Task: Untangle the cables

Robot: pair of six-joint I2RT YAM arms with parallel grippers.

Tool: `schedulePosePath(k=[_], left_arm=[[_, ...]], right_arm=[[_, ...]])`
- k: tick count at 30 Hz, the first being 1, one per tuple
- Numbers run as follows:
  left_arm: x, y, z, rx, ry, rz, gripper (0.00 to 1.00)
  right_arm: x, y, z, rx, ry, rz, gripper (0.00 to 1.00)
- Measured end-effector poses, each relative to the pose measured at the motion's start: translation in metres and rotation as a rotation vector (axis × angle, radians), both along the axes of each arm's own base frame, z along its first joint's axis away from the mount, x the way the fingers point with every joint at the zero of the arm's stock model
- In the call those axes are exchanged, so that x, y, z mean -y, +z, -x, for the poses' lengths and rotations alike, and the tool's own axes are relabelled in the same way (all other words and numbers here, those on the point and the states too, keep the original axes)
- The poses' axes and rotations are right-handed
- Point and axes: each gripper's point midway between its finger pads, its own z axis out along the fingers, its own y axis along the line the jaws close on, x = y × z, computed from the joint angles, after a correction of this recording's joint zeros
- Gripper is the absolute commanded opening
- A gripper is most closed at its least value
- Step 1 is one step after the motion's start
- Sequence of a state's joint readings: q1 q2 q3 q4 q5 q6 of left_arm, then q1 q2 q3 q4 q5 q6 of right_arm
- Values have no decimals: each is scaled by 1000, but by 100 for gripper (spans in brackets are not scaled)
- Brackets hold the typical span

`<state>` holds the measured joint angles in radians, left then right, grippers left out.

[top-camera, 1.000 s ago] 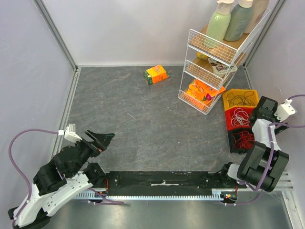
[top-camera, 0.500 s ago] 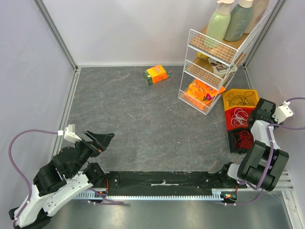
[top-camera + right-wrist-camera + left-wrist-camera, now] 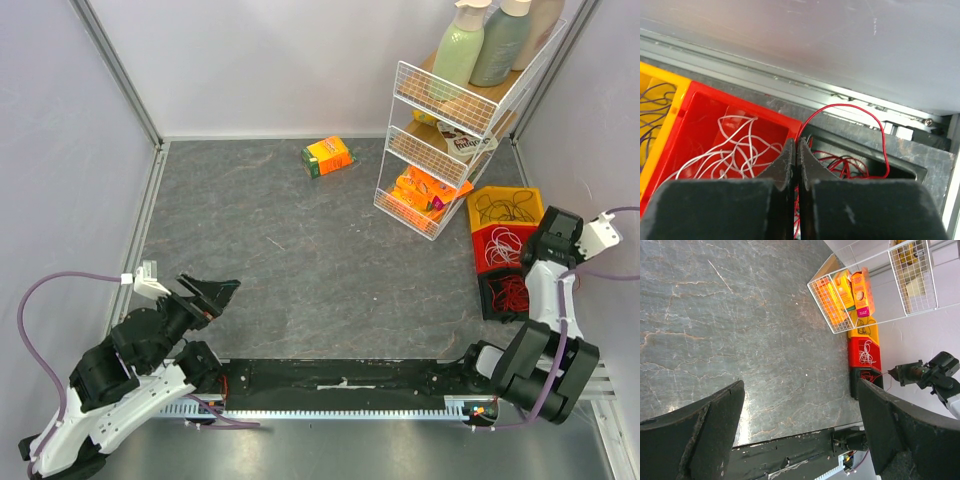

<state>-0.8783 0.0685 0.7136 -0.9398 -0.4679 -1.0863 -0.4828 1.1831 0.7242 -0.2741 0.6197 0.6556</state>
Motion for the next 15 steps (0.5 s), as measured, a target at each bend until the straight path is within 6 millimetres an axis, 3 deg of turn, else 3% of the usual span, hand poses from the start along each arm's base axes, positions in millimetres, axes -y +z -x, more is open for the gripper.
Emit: schedulePosePath(k=[4, 10, 15], left_arm=[[-1, 1, 1, 5, 0, 6, 99], [-2, 2, 2, 11, 0, 14, 99], [-6, 2, 5, 20, 0, 26, 99]], right_arm=[[-17, 0, -1, 54, 32, -58, 0], [-57, -25, 5, 73, 86, -212, 0], [-62, -31, 2, 100, 69, -251, 0]])
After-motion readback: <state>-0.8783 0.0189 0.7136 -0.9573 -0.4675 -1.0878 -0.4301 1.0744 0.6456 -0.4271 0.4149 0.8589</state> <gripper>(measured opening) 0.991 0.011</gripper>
